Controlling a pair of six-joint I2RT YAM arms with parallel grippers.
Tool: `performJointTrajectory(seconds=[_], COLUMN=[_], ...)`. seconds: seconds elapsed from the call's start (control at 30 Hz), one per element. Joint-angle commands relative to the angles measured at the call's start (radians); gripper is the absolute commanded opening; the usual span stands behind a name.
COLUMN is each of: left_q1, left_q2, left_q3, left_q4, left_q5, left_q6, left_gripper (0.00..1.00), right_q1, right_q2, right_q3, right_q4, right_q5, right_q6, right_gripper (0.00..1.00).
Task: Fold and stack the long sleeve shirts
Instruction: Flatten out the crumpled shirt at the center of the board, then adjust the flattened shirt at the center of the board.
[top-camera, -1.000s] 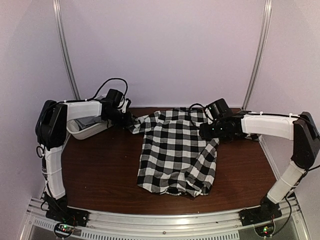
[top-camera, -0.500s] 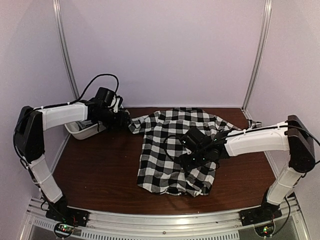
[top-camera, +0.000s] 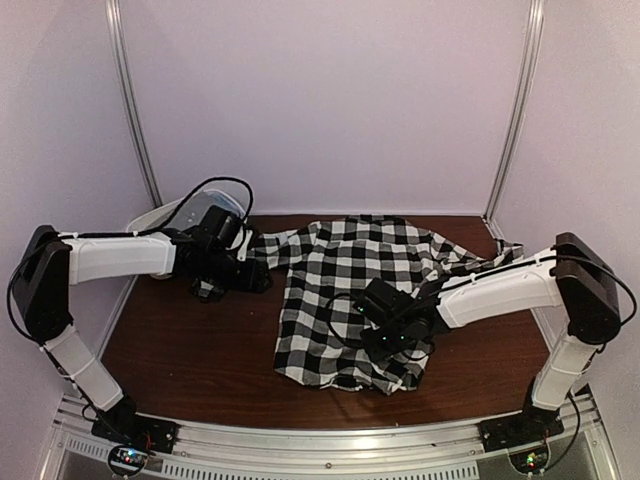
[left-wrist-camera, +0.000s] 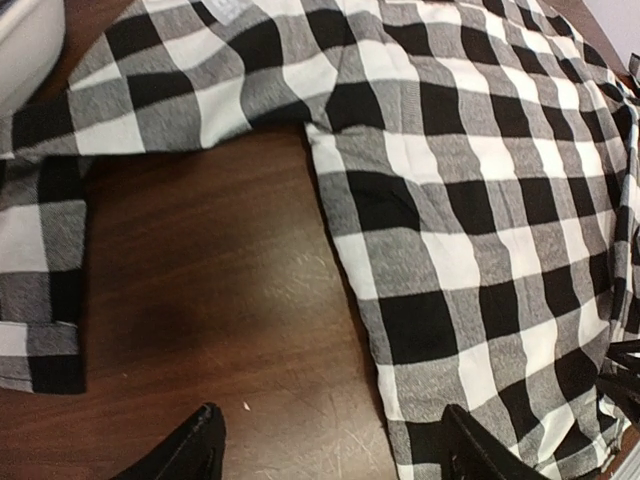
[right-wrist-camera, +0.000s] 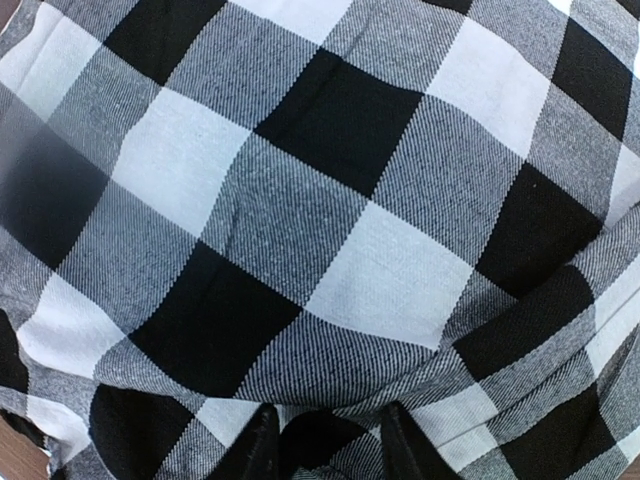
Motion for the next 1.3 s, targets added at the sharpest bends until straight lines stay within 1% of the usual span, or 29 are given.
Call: performJointTrajectory(seconds=[0.0,0.07,0.13,0.17,0.27,0.4,0.6,0.77,0.87,0.97,1.0,1.1,1.17,1.2,1.27], left_q1=[-0.035,-0.047,-0.051,-0.051,-0.051,-0.051,-0.055,-0.068,-0.073,-0.078,-0.080,-0.085,-0.088,-0.089,-0.092], left_q2=[-0.046,-0.057,-0.072,-0.081,-0.102,-0.122,-0.128,-0.114,-0.101,-0.091,-0.088,-0.078,-0.072,-0.068,-0.060], left_q3=[-0.069,-0.099,-0.132,-0.150,-0.190,-0.245,-0.298,-0.304,-0.304,-0.305,-0.306,-0.304,-0.304,-0.305,-0.305], left_q4=[0.035,0.033,0.033,0.030,0.016,0.014,0.017,0.017,0.017,0.017,0.016,0.017,0.017,0.017,0.017], left_q5=[0.108,0.142,0.177,0.186,0.220,0.286,0.357,0.389,0.405,0.411,0.413,0.419,0.422,0.426,0.428], left_q6=[-0.043,-0.050,-0.057,-0.060,-0.060,-0.067,-0.083,-0.091,-0.091,-0.096,-0.098,-0.099,-0.099,-0.100,-0.100], left_gripper=[0.73,0.71,0.69,0.68,0.66,0.63,0.61,0.60,0.59,0.58,0.58,0.57,0.56,0.55,0.55], right_q1=[0.009,0.010,0.010,0.011,0.009,0.009,0.008,0.008,0.007,0.007,0.008,0.007,0.007,0.007,0.007], right_q2=[-0.032,-0.055,-0.089,-0.109,-0.186,-0.298,-0.544,-0.764,-0.871,-0.946,-0.970,-1.040,-1.065,-1.063,-1.041], right_q3=[-0.030,-0.050,-0.070,-0.080,-0.109,-0.161,-0.291,-0.390,-0.417,-0.414,-0.415,-0.402,-0.373,-0.341,-0.288], right_q4=[0.002,-0.008,-0.026,-0.038,-0.109,-0.260,-0.459,-0.491,-0.509,-0.554,-0.555,-0.555,-0.546,-0.553,-0.573], right_q5=[0.014,0.013,0.018,0.024,0.066,0.119,0.125,0.051,0.039,0.046,0.046,0.065,0.106,0.136,0.196], right_q6=[0.032,0.040,0.054,0.068,0.104,0.190,0.407,0.573,0.634,0.666,0.674,0.680,0.657,0.646,0.626], right_gripper=[0.27,0.12,0.03,0.01,0.00,0.00,0.00,0.00,0.00,0.03,0.05,0.23,0.33,0.36,0.39])
